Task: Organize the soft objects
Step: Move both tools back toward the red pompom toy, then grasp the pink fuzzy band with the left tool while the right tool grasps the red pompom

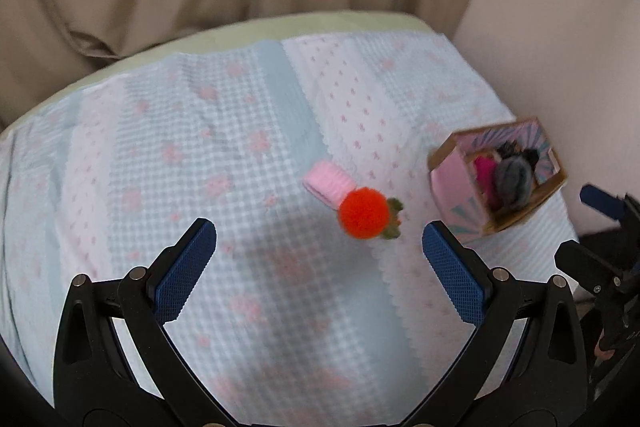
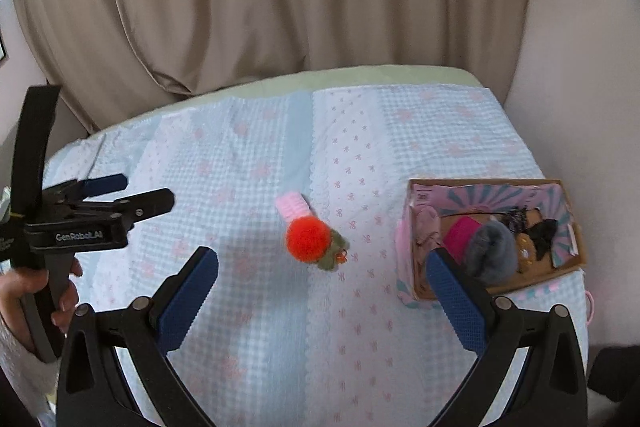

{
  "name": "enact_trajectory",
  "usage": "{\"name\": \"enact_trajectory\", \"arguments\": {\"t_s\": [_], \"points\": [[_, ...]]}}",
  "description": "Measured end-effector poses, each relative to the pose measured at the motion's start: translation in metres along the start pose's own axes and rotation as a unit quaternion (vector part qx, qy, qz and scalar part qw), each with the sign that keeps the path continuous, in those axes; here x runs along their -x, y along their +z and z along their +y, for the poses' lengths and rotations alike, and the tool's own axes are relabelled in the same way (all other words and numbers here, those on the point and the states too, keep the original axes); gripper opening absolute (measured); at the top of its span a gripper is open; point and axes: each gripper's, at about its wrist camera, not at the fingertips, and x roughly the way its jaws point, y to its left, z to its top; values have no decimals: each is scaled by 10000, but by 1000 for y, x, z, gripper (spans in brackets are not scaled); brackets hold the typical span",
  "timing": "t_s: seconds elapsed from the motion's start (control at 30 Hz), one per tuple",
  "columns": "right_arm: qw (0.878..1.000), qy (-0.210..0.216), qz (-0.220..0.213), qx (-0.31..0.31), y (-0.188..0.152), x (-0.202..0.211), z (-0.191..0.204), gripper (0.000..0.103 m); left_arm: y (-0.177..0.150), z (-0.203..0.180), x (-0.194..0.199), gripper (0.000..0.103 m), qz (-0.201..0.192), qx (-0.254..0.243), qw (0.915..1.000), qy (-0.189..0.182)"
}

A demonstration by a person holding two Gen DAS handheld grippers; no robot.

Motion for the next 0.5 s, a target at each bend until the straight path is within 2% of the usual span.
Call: {"name": "enact_trajectory", "arguments": {"t_s": [0.27,0.5], "points": [[9983,66,330,483,-12,-108,13,103,26,14,-129,102,588,-638,9957,-310],[9950,48,566,822,-26,-189,18,103,46,6,-231,101,1183,-998,9854,-704]]}}
